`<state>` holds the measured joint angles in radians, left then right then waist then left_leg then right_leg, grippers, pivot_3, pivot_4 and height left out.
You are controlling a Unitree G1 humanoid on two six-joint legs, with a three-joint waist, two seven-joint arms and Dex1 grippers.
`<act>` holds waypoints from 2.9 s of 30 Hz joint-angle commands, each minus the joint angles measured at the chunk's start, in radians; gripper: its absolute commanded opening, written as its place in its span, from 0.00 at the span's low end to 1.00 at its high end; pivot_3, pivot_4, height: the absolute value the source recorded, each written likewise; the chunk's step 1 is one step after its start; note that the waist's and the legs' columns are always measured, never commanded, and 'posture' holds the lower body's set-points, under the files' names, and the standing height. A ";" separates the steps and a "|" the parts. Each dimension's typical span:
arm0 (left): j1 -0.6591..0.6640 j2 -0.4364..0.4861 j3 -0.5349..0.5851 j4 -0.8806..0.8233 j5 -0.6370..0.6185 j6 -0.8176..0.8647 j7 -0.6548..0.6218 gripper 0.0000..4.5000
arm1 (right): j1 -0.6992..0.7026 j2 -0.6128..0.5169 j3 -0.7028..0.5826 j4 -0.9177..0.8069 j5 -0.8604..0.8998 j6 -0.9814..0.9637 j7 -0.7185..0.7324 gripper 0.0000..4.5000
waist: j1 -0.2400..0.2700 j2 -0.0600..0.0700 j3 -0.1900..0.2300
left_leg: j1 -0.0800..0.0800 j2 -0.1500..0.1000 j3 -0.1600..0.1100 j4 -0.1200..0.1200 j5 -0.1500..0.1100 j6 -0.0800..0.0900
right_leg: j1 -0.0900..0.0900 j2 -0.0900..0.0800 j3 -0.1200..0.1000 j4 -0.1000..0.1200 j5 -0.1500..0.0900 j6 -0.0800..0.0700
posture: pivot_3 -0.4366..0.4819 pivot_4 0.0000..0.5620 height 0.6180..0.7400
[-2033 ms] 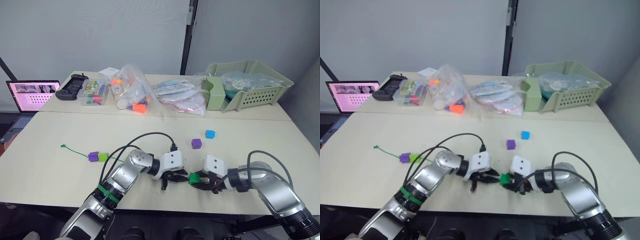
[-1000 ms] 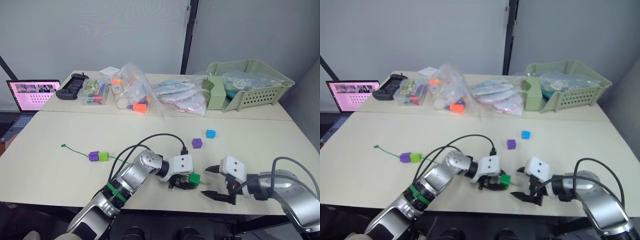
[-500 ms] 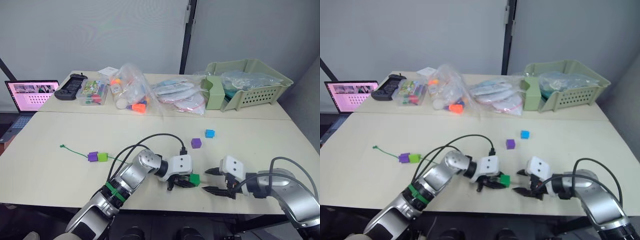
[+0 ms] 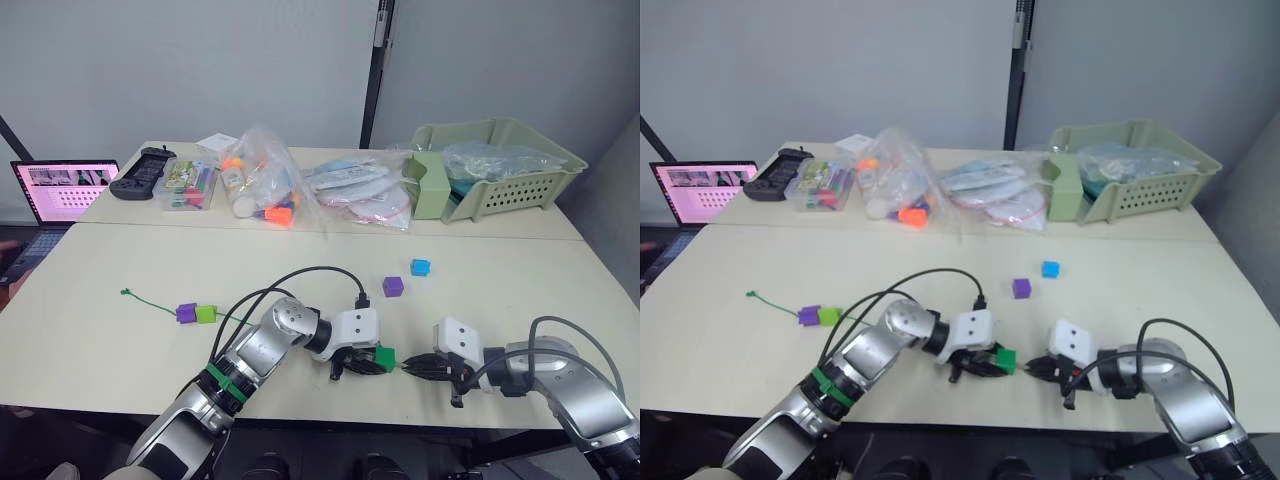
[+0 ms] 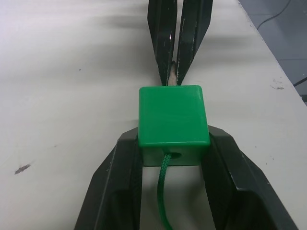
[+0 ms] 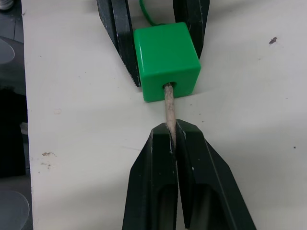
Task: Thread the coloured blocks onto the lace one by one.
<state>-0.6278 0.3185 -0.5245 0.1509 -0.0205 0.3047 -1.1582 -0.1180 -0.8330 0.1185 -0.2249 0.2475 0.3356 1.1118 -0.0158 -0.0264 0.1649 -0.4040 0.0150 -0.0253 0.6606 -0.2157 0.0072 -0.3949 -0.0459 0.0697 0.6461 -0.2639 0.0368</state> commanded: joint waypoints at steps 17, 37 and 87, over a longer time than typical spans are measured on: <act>0.074 0.611 0.283 0.354 0.005 -0.376 -0.174 0.26 | -0.056 -0.033 -0.005 -0.036 0.012 0.010 0.037 0.00 | -0.006 0.001 0.000 | 0.000 0.003 0.002 -0.001 0.000 0.000 | -0.006 0.002 0.000 0.003 0.001 -0.003 | 0.48 0.27 1.00; 0.035 0.653 0.336 0.647 -0.013 -0.582 -0.278 0.38 | -0.117 -0.005 0.010 0.000 0.003 -0.003 0.035 0.00 | -0.032 0.002 -0.001 | 0.003 0.004 0.005 -0.001 0.000 0.000 | -0.008 0.002 0.001 0.012 -0.001 -0.005 | 0.48 0.27 1.00; 0.059 0.144 0.111 -0.159 -0.094 -0.004 -0.028 0.01 | -0.233 0.107 0.189 -0.141 -0.058 0.264 -0.099 0.00 | 0.001 -0.001 0.001 | -0.004 0.001 0.001 0.001 0.000 0.000 | -0.010 0.000 0.000 0.011 -0.001 -0.004 | 0.48 0.27 1.00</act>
<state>-0.5516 0.4610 -0.4140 0.0129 -0.1158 0.3065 -1.1816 -0.3433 -0.7182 0.3235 -0.3343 0.1821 0.5977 1.0135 -0.0147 -0.0272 0.1655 -0.4076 0.0159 -0.0242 0.6617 -0.2156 0.0072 -0.4049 -0.0454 0.0700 0.6570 -0.2652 0.0325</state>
